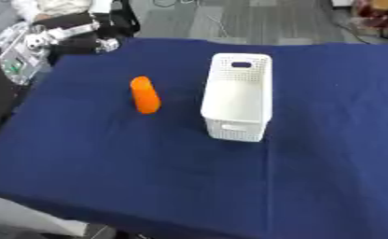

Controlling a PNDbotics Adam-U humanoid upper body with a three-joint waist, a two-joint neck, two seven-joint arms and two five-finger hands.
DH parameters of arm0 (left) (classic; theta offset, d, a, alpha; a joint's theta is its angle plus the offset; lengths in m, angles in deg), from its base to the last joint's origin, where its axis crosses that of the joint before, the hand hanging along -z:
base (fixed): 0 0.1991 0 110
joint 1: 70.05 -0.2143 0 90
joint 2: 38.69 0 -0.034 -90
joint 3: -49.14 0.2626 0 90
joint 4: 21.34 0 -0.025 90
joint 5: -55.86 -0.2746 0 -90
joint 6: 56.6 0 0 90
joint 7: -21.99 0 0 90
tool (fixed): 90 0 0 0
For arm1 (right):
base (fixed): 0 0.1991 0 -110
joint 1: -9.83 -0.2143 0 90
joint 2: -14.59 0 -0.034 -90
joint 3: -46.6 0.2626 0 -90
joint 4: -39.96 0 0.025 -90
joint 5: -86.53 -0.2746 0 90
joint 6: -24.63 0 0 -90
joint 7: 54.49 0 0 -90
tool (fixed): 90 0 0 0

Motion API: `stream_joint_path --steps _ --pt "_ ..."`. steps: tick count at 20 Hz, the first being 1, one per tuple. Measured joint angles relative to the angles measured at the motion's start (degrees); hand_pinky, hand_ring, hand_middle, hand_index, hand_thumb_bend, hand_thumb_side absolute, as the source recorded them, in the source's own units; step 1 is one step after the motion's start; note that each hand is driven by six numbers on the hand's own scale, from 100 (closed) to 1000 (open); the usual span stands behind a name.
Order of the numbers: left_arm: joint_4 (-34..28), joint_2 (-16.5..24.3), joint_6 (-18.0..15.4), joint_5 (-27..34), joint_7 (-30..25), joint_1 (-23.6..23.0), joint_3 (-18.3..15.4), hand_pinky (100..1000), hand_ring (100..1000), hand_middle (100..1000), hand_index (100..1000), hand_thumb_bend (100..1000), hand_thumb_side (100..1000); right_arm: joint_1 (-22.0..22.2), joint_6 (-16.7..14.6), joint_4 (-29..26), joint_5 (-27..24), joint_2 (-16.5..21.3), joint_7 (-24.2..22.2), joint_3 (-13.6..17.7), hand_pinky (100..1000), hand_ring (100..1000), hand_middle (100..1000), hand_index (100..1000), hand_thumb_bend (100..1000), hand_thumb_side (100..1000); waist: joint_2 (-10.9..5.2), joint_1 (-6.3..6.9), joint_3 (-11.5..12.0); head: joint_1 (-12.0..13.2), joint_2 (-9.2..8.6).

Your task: Pick up objects on the table and place them in the box.

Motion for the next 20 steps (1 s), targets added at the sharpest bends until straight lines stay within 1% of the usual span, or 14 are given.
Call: stream_joint_path --steps 1,4,8,10,11,12,13,14,15,16,17,18,19,20 --pt "0.1 -0.2 0.4 0.0 -0.8 0.2 0.0 709 885 1000 1000 169 1000 0.0 0.0 0.0 0.0 0.0 -0.1 0.0 424 584 660 678 100 929 0.09 0.00 0.0 0.0 0.00" --pt "0.4 -0.2 1.1 -0.1 -3.4 0.3 0.2 698 882 1000 1000 179 1000 -0.1 -0.1 0.0 0.0 0.0 -0.1 -0.2 424 584 661 678 100 930 0.18 0.00 -0.1 0.0 0.00" --pt "0.6 -0.8 1.6 -0.2 -6.8 0.8 0.3 694 878 1000 1000 256 1000 -0.2 -0.1 0.0 0.0 0.0 -0.1 -0.2 424 584 661 678 100 931 0.30 0.00 -0.3 0.1 0.00" --pt "0.8 -1.0 1.7 -0.2 -8.5 1.0 0.3 698 878 1000 1000 320 1000 -0.2 -0.1 0.0 0.0 0.0 -0.2 -0.2 425 584 661 678 100 930 0.49 0.00 -0.4 0.2 0.00" --pt "1.0 -1.2 1.8 -0.1 -9.4 1.2 0.3 702 879 1000 1000 372 1000 -0.2 -0.1 0.0 0.0 0.0 -0.2 -0.2 425 585 661 678 100 932 0.53 -0.01 -0.4 0.2 0.00" --pt "1.1 -1.3 1.7 0.0 -10.4 1.3 0.3 702 879 1000 1000 372 1000 -0.2 -0.1 0.0 0.0 0.0 -0.2 -0.2 425 585 661 678 100 932 0.54 -0.01 -0.4 0.2 0.00" --pt "1.1 -1.4 1.6 0.1 -11.4 1.4 0.3 711 884 1000 1000 442 1000 -0.2 -0.1 0.0 0.0 0.0 -0.3 -0.2 425 585 661 679 100 933 0.54 -0.02 -0.4 0.2 0.00" --pt "1.1 -1.5 1.3 0.3 -12.5 1.5 0.3 713 885 1000 1000 448 1000 -0.2 -0.2 0.0 0.0 0.0 -0.3 -0.2 425 585 661 679 100 933 0.56 -0.04 -0.4 0.2 0.00" --pt "1.1 -1.7 0.8 0.5 -13.7 1.7 0.4 734 896 1000 1000 499 1000 -0.2 -0.1 0.0 0.0 0.0 -0.3 -0.2 426 587 663 680 100 934 0.57 -0.04 -0.4 0.2 0.00" --pt "1.1 -1.7 0.1 0.8 -14.9 1.8 0.4 731 895 1000 1000 496 1000 -0.2 -0.1 0.0 0.0 0.0 -0.4 -0.2 426 587 663 680 100 934 0.58 -0.04 -0.5 0.2 0.00" --pt "1.1 -1.7 -0.6 1.1 -16.1 1.8 0.5 774 915 1000 1000 516 1000 -0.2 0.0 0.0 0.0 0.0 -0.4 -0.2 426 587 664 680 100 935 0.59 -0.04 -0.5 0.2 0.00" --pt "1.1 -1.7 -1.2 1.3 -17.2 1.8 0.6 770 912 1000 1000 516 1000 -0.2 0.0 0.0 0.0 0.0 -0.5 -0.2 426 587 664 680 100 935 0.59 -0.04 -0.5 0.2 0.00" --pt "1.1 -1.8 -1.1 1.6 -17.7 1.8 0.7 793 929 1000 1000 522 1000 -0.2 0.0 0.0 0.0 0.0 -0.5 -0.2 427 588 664 680 100 935 0.60 -0.04 -0.5 0.3 0.00" --pt "1.1 -1.8 -0.8 2.0 -18.0 2.0 0.7 793 929 1000 1000 522 1000 -0.2 0.0 0.0 0.0 0.0 -0.5 -0.2 427 588 664 680 100 935 0.60 -0.04 -0.5 0.3 0.00"
